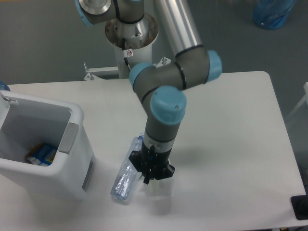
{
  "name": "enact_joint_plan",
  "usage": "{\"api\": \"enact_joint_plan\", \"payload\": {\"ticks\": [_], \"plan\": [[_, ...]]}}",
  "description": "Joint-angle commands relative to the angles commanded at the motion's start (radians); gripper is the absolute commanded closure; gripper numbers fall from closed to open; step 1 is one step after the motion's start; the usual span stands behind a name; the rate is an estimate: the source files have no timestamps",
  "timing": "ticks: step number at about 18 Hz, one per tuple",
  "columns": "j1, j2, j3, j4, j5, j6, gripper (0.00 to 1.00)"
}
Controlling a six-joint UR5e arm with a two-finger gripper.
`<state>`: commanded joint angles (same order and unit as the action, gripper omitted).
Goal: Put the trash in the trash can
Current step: 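Lift the bag, carry it over the white bin and release it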
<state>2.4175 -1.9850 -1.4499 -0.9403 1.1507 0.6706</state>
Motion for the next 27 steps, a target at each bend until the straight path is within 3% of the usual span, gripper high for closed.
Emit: {"api": "enact_joint_plan", "payload": {"ticks": [5, 10, 16, 21, 27], "plan": [[0.026, 0.032, 0.091, 0.002, -0.081, -0.115, 1.00], [0.058, 0.098, 0.108, 0.003, -0.195, -0.147, 1.00], [0.038, 0.182, 0.106, 0.002, -0.305, -0.236, 1.00], [-0.063, 0.238, 0.100, 0.000, -0.328, -0.290, 1.00], [-0.208, 0.252, 0.071, -0.003, -0.321, -0.309, 1.00]]}}
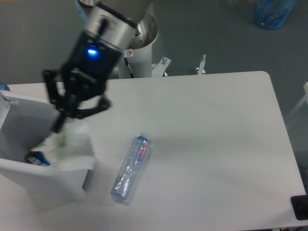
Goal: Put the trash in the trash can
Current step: 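Lift the bag, carry it over the white bin and release it, then move the open gripper back over the clear water bottle and lower it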
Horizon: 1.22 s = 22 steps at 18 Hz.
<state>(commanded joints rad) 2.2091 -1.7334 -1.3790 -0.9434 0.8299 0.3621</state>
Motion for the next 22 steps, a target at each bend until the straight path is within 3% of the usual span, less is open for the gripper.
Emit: {"api": "enact_joint_plan", "payload": {"ticks": [2, 3, 5, 7, 9, 10, 11, 14, 17, 22], "plan": [[-0.041, 0.003, -0.021, 0.002, 0.002, -0.002, 1.00], [-0.046, 0.012, -0.034, 0.002, 0.000, 0.006, 0.95], [-0.048, 0.023, -0.057, 0.005, 0.000, 0.014, 0.73], [-0.048, 0.040, -0.090, 0.008, 0.000, 0.026, 0.62], [-0.048, 0.041, -0.100, 0.011, 0.000, 0.035, 0.38], [-0.048, 0.040, -0.098, 0.012, 0.002, 0.035, 0.09], [-0.048, 0.038, -0.098, 0.014, 0.002, 0.035, 0.00], [-0.034, 0.031, -0.091, 0.012, 0.041, 0.038, 0.00], [0.044, -0.004, -0.087, 0.012, 0.066, 0.067, 0.00], [0.124, -0.182, -0.016, 0.009, 0.069, 0.095, 0.00]]}}
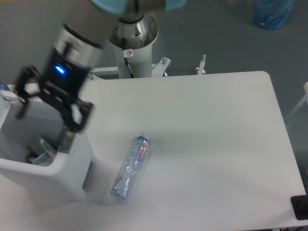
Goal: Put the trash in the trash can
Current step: 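Move the open gripper back over the clear water bottle and lower it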
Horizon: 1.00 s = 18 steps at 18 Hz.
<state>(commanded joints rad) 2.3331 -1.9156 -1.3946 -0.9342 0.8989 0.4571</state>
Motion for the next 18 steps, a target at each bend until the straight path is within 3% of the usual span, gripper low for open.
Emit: {"api": "enact_joint_plan", "payload": {"ticks": [3, 10, 15, 18], "plan": [[0.037, -0.069, 0.025, -0.005, 0.023, 0.000, 0.00], [0.043, -0.148, 0.022, -0.018, 0.112, 0.005, 0.00], [0.025, -0.192, 0.014, -0.074, 0.195, 0.055, 0.00], [0.005, -0.210, 0.016, -0.138, 0.254, 0.100, 0.00]]}}
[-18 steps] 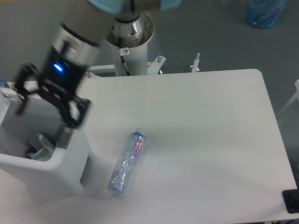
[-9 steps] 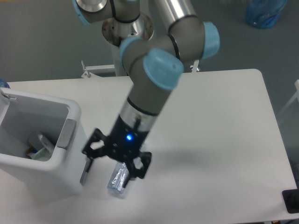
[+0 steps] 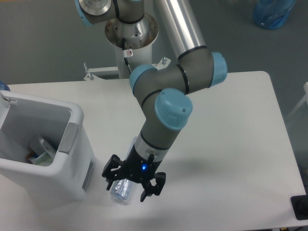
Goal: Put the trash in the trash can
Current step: 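Move the open gripper back over the clear water bottle and lower it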
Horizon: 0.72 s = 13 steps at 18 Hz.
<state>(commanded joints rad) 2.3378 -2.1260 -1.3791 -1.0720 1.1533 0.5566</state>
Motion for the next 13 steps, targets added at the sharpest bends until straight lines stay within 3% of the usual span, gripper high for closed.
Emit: {"api": "enact_joint_plan", "payload": {"ticks": [8, 13], "plan": [[-0.064, -0.060, 0.009, -0.020, 0.206, 0.014, 0.00], [-0.086, -0.086, 0.011, -0.020, 0.235, 0.006, 0.00]]}}
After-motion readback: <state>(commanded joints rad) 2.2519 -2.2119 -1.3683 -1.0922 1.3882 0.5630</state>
